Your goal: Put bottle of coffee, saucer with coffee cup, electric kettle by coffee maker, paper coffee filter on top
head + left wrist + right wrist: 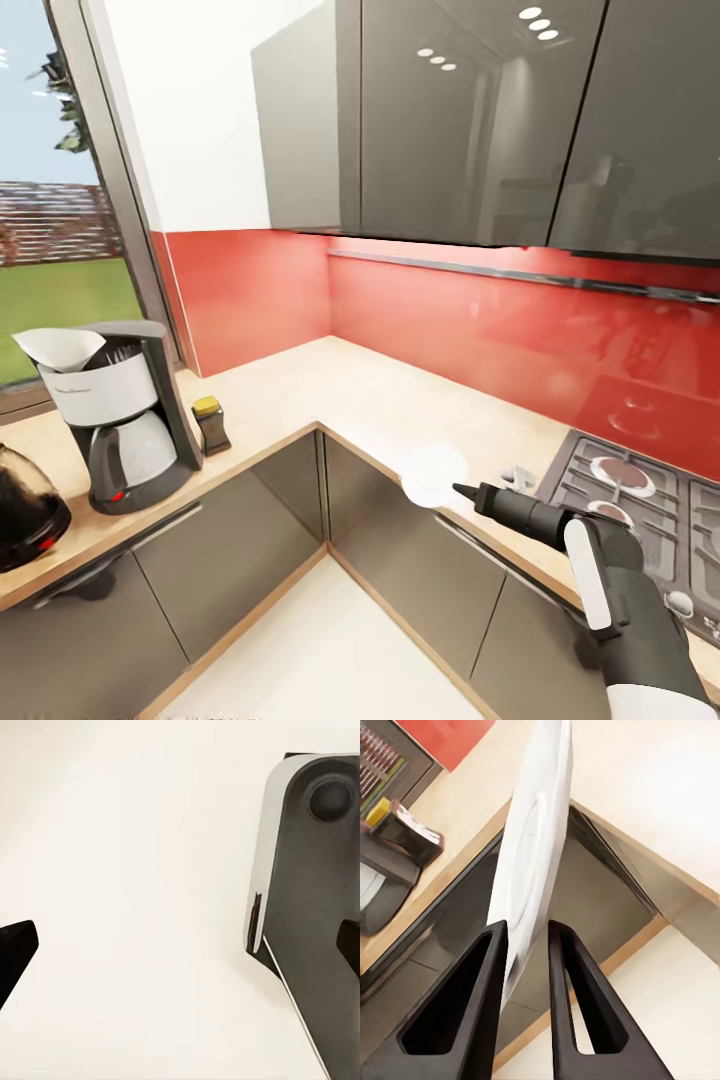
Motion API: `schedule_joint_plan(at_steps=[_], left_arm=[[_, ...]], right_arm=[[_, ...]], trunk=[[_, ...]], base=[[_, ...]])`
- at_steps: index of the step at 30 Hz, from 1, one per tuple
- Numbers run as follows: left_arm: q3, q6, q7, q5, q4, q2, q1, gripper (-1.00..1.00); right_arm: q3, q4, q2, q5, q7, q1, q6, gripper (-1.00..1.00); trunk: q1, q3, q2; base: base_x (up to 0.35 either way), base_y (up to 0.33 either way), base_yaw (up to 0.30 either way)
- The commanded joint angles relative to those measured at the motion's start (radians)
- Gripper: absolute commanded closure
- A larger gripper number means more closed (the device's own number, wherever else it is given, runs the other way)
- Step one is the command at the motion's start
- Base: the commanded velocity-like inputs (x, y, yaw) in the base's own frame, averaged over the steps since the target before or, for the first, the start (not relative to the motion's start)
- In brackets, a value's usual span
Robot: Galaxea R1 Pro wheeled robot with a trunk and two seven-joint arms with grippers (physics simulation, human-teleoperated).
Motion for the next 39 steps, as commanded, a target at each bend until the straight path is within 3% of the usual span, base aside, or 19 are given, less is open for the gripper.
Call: schedule_joint_plan(at_steps=[1, 12, 19, 21, 22, 23, 24, 27, 39], left_arm=[[-0.008, -0.002, 0.004, 0.005, -0.001, 0.0, 0.0, -1.0], [-0.008, -0.001, 0.004, 0.005, 0.0, 0.0, 0.001, -1.0], [-0.01, -0.001, 0.004, 0.003, -0.001, -0.001, 0.001, -1.0], [-0.01, -0.001, 0.004, 0.003, -0.001, -0.001, 0.001, -1.0], [-0.01, -0.001, 0.004, 0.003, -0.001, -0.001, 0.001, -1.0], [-0.01, -0.001, 0.003, 0.003, -0.001, -0.001, 0.001, -1.0], [-0.01, -0.001, 0.004, 0.003, -0.001, -0.001, 0.001, -1.0], [-0.01, 0.0, 0.009, 0.004, 0.0, -0.001, 0.005, -1.0], [-0.01, -0.001, 0.014, 0.003, -0.001, -0.001, 0.015, -1.0]], right_arm=[[-0.002, 0.0, 0.0, -0.002, 0.005, -0.001, 0.006, 1.0], [-0.001, 0.0, 0.0, -0.002, 0.005, -0.001, 0.007, 1.0], [-0.004, 0.0, 0.0, -0.001, 0.005, -0.001, 0.007, 1.0], [-0.069, 0.0, 0.0, 0.0, 0.004, -0.001, 0.007, 1.0], [-0.126, 0.0, -0.001, 0.0, 0.004, -0.001, 0.007, 1.0], [-0.218, -0.005, -0.008, -0.001, 0.004, -0.001, 0.007, 1.0], [-0.252, -0.012, -0.011, -0.002, 0.004, -0.002, 0.011, 1.0], [-0.273, -0.021, -0.012, -0.003, 0.004, -0.001, 0.02, 1.0], [-0.278, -0.022, -0.013, -0.002, 0.004, -0.001, 0.02, 1.0]], trunk=[[0.001, -0.002, -0.002], [0.001, -0.002, -0.002], [0.001, -0.002, -0.002], [0.001, -0.002, -0.002], [0.001, -0.002, -0.002], [0.001, -0.002, -0.002], [0.001, -0.002, -0.002], [0.001, -0.002, -0.002], [0.001, -0.002, -0.002]], base=[[0.06, 0.0, 0.261], [0.052, 0.0, 0.276], [0.272, 0.0, 0.279], [0.337, 0.0, 0.278], [0.339, 0.0, 0.278], [0.339, 0.0, 0.278], [0.339, 0.0, 0.278], [0.339, 0.0, 0.278], [0.165, 0.0, 0.278]])
